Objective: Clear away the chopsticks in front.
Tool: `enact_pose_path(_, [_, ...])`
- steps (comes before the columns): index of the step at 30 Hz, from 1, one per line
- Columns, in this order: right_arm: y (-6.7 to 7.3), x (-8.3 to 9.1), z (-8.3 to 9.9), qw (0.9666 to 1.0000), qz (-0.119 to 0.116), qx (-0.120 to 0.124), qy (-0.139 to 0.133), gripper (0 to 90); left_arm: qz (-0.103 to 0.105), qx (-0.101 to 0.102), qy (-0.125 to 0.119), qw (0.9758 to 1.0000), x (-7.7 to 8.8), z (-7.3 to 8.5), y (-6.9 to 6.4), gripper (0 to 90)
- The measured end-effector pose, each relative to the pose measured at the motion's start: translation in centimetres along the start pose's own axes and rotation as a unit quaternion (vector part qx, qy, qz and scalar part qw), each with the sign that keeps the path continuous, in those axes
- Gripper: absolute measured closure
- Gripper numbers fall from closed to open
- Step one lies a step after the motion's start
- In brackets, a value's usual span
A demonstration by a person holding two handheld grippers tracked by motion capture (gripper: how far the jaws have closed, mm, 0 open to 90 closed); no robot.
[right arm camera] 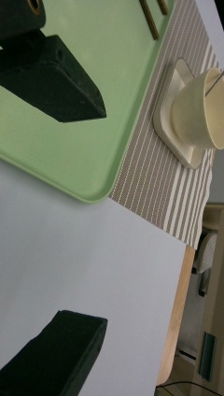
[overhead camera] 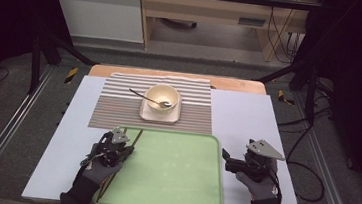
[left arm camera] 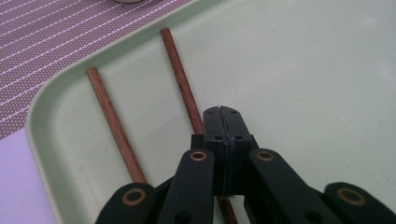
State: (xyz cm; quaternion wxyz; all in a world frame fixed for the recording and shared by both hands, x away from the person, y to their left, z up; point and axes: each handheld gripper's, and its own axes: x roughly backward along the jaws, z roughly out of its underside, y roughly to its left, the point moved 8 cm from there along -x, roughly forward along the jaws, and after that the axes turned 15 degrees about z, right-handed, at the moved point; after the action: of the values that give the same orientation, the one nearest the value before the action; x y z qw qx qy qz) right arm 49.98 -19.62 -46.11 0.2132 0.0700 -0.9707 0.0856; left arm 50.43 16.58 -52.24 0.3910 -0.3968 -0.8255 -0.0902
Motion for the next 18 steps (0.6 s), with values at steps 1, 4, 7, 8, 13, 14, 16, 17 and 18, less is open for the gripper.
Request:
enact_pose_path(1, [0.0, 0.0, 0.0, 1.0, 0.0, 0.002, 0.0, 2.4, -0.002, -0.001, 0.002, 1.0, 0.1, 0.1, 0.1, 89.8])
enact_pose_path(4, [0.0, 0.0, 0.0, 1.0, 0.0, 0.0, 0.0, 2.4, -0.005, 0.004, -0.001, 1.0, 0.4, 0.4, 0.3, 89.7])
enact_pose_path(7, [0.0, 0.0, 0.0, 1.0, -0.001, -0.004, 0.001, 2.3, -0.007, 0.007, -0.001, 1.0, 0.8, 0.6, 0.6, 89.7])
enact_pose_path(8, [0.0, 0.0, 0.0, 1.0, -0.001, -0.003, 0.0, 2.3, -0.007, 0.008, 0.0, 0.9999, 0.9, 0.7, 0.7, 89.7])
enact_pose_path(13, [0.1, -0.1, 0.0, 1.0, 0.002, 0.002, 0.002, 2.5, -0.012, 0.013, -0.004, 0.9998, 1.2, 1.0, 1.0, 89.8])
enact_pose_path(14, [0.1, -0.1, 0.0, 1.0, 0.001, 0.001, 0.002, 2.6, -0.012, 0.012, -0.002, 0.9999, 1.3, 1.1, 1.0, 89.7])
enact_pose_path(16, [0.1, -0.1, 0.0, 1.0, 0.001, -0.002, 0.002, 3.1, -0.016, 0.013, -0.003, 0.9998, 1.4, 1.2, 1.1, 89.8])
enact_pose_path(17, [0.1, -0.1, 0.0, 1.0, 0.002, -0.003, 0.002, 3.3, -0.016, 0.011, -0.003, 0.9998, 1.5, 1.2, 1.2, 89.7])
enact_pose_path(18, [0.1, -0.1, -0.1, 1.0, 0.0, -0.004, 0.001, 3.5, -0.016, 0.013, -0.003, 0.9998, 1.6, 1.3, 1.2, 89.7])
